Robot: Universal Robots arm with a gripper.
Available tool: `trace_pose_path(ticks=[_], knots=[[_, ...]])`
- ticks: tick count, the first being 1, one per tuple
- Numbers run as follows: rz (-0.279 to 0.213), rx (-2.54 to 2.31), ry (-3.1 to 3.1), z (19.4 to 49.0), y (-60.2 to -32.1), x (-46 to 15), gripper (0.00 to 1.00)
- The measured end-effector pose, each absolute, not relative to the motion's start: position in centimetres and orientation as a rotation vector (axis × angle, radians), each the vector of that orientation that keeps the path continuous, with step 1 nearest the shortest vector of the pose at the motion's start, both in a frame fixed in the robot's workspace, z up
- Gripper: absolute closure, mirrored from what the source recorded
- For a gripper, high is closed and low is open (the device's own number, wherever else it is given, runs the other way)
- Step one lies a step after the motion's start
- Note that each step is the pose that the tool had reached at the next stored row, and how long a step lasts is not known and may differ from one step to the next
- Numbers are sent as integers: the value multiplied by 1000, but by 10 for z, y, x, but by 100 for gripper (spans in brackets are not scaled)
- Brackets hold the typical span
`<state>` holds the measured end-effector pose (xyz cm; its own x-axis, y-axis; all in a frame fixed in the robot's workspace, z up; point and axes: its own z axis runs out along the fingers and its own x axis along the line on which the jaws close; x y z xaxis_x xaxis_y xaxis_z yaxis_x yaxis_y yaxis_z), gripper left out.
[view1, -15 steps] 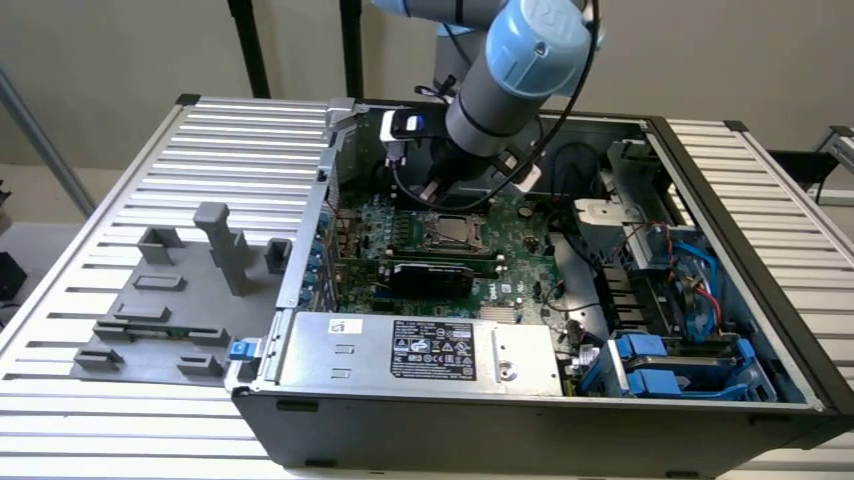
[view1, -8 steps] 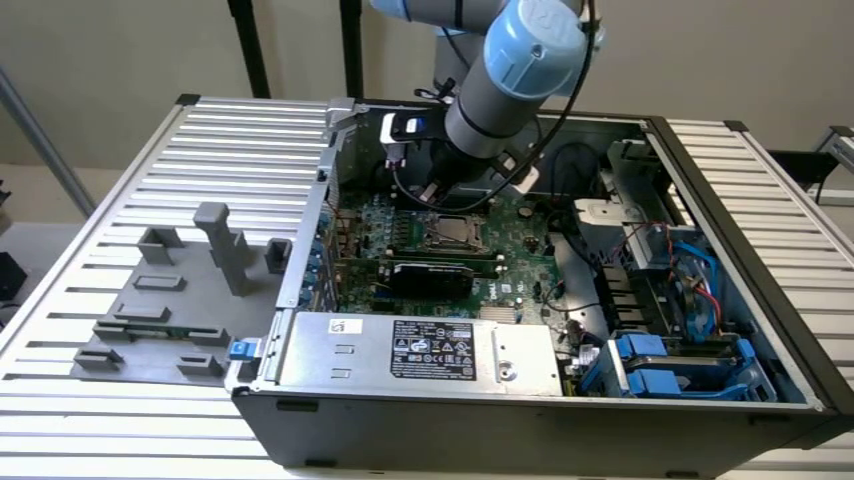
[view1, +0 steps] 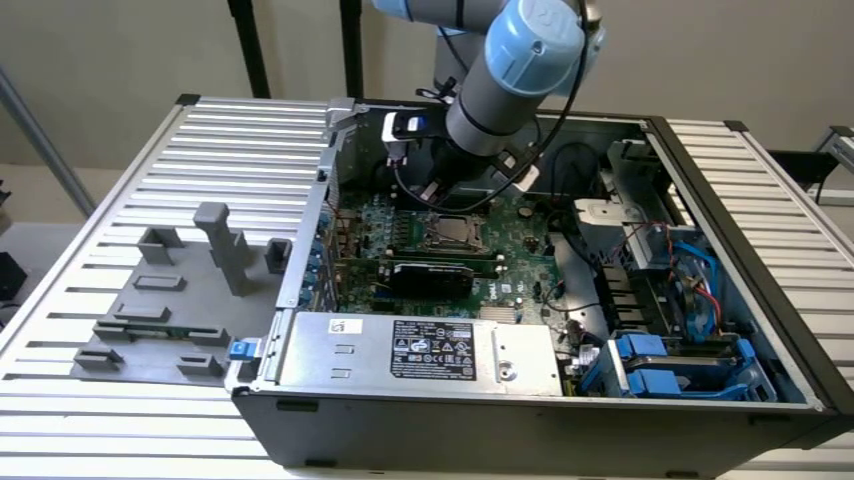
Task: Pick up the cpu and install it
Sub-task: 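Install the first cpu locking lever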
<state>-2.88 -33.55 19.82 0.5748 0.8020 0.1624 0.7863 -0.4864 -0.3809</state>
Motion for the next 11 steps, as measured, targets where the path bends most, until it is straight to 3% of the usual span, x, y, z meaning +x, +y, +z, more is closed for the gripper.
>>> trace_pose_path(ticks=[11], knots=[[98,-2394,-1269,199,-336,-24,89]])
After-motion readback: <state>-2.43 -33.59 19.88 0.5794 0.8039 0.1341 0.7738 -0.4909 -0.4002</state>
